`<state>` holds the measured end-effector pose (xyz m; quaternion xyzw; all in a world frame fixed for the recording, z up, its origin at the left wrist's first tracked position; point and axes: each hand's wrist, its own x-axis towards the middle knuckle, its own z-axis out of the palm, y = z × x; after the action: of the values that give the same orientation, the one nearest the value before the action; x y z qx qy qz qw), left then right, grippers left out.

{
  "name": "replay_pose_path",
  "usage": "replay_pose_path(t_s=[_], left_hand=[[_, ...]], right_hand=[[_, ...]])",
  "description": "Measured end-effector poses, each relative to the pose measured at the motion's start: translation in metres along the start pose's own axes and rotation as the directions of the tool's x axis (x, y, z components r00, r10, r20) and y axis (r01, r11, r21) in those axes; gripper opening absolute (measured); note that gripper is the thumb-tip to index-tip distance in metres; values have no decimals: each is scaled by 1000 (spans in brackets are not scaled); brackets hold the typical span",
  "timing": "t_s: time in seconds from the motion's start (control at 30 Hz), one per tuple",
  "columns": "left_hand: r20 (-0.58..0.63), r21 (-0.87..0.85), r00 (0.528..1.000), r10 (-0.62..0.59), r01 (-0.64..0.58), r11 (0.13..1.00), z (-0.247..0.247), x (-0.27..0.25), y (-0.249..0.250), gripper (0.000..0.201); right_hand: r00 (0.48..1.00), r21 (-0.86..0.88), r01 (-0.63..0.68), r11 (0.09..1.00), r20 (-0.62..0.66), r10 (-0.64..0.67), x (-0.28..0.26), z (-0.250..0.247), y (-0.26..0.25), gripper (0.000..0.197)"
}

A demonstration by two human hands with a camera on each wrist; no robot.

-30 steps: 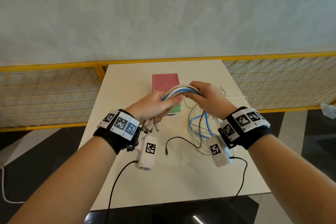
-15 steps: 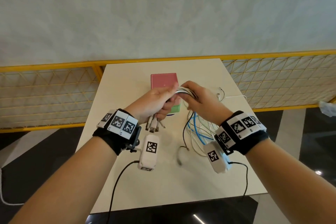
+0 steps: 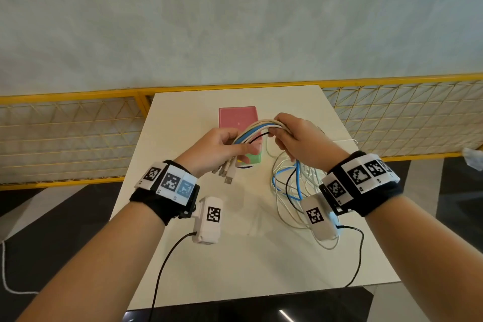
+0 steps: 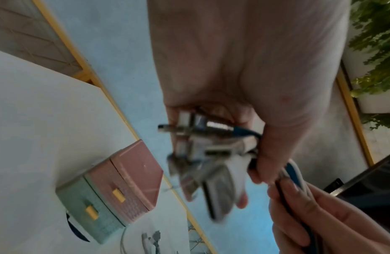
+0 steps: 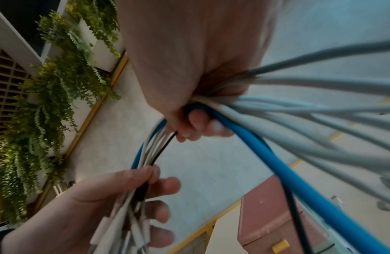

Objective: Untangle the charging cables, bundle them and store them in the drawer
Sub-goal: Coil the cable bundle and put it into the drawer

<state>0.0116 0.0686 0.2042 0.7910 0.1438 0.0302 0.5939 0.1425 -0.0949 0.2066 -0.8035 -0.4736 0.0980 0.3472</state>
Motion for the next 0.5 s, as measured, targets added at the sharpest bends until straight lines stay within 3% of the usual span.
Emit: replay_pose_path(t_s=[0.13,0.33,0.5], left_hand=[[45,60,995,-92,89,994,-6,3,-3,36],[94,112,990,-107,96,989,-7,0,-3,18],[77,97,995,-70,62,993,-2,3,2,30]], right_hand=[[998,71,-61,996,33,58,2,-2,-3,16],[997,58,-71,996,46,68,4,-7,-12,14],[997,17,-77,997,8,76,7,1,-17,13]])
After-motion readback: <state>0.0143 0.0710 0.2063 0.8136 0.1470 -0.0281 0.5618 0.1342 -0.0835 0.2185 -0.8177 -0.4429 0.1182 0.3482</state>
